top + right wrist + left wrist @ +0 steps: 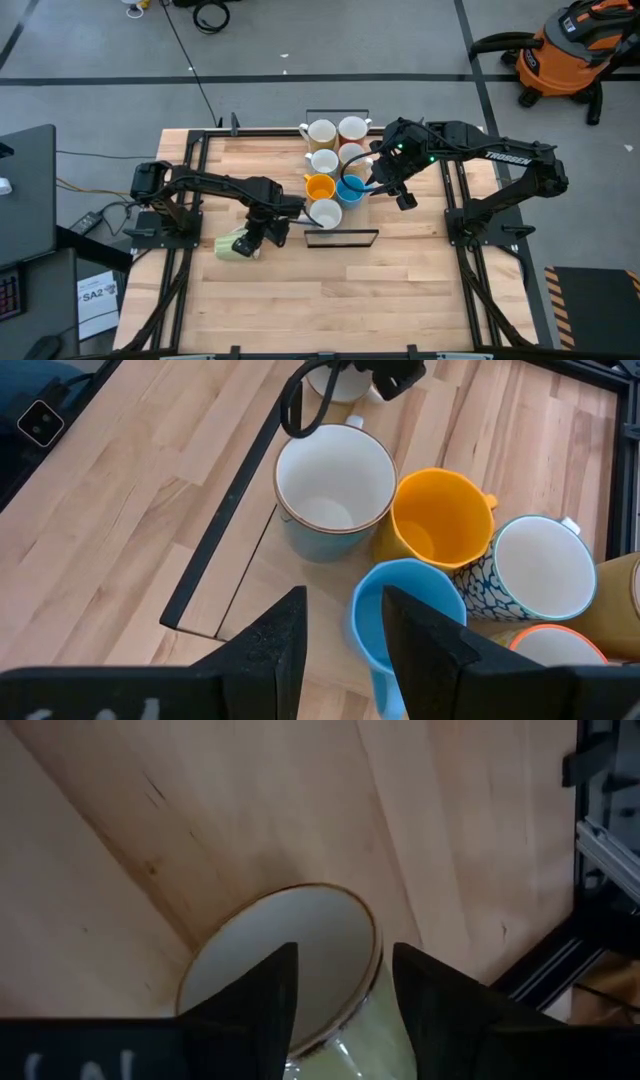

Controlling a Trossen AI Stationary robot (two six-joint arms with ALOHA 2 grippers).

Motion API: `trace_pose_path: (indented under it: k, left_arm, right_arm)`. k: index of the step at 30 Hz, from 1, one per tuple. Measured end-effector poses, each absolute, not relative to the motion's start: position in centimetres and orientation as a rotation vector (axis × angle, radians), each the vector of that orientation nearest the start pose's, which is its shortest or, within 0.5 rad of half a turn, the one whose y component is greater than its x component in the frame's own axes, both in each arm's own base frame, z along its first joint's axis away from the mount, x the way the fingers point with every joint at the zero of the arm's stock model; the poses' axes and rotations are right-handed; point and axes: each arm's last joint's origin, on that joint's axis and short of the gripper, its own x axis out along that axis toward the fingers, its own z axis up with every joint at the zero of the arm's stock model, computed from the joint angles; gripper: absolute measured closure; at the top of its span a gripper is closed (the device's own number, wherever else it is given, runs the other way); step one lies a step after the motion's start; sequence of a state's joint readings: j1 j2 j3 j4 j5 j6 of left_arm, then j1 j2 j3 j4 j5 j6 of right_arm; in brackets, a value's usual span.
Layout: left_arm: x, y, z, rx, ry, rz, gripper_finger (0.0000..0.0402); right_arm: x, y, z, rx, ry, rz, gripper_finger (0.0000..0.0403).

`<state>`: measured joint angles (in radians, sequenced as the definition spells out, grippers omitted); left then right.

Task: Place coffee mugs
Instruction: Put the green mug on the shelf

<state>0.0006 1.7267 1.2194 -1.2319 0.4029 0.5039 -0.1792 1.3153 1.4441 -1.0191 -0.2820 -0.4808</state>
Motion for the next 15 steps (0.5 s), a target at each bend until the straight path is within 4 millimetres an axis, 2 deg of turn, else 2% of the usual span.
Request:
trace_pose_path:
  k: [9, 15]
  left_arm:
    - [28.76, -1.13, 20.48, 0.038, 1.573, -0.73, 0.023]
    - [28.4, -1.37, 20.54, 0.158, 1.55, -0.869, 0.023]
  right_arm:
    - [24.6, -3.64, 37.56, -0.246, 0.82, 0.3, 0.0266]
    - [24.61, -3.64, 37.56, -0.246, 0.821, 0.3, 0.0266]
